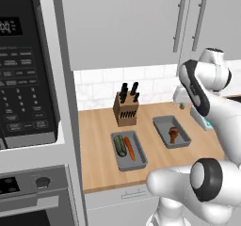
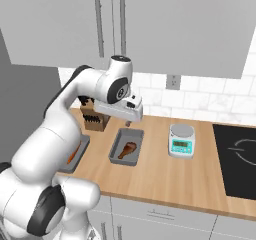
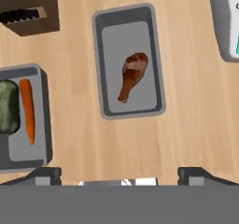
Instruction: Take the meat container that has the chicken drumstick and place it on the second highest rack of the freezer. Then take the vegetable container that has the carrot and cucumber and place it on the highest rack of the freezer.
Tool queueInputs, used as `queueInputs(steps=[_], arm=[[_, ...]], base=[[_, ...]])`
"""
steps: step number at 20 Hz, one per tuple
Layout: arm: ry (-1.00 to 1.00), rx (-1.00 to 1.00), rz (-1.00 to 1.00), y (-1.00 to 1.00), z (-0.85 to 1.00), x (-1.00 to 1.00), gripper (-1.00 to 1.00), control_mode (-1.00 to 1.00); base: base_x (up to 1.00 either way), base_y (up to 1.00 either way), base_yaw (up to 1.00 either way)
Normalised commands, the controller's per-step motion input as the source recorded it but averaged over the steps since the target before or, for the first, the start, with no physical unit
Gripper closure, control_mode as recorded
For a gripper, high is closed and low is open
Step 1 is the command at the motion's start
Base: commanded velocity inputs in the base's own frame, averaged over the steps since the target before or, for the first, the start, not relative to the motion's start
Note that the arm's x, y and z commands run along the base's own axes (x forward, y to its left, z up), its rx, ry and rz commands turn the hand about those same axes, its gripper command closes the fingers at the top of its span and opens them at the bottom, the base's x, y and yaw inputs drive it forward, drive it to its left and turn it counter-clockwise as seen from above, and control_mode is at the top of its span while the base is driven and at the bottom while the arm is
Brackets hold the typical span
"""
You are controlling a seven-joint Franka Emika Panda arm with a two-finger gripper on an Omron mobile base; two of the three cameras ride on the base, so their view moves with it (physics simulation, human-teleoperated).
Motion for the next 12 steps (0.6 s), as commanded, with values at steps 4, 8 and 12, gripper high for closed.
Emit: queueInputs(steps=[4, 8, 12], arm=[[0.25, -0.08, 0.0, 0.02, -1.0, 0.18, -1.0, -1.0], [0.14, -0.01, 0.01, 0.0, -0.89, 0.29, -1.0, -1.0], [0.01, 0.03, 0.0, -0.01, -0.46, 0.27, -1.0, -1.0]], base=[[0.0, 0.0, 0.0], [0.0, 0.0, 0.0], [0.0, 0.0, 0.0]])
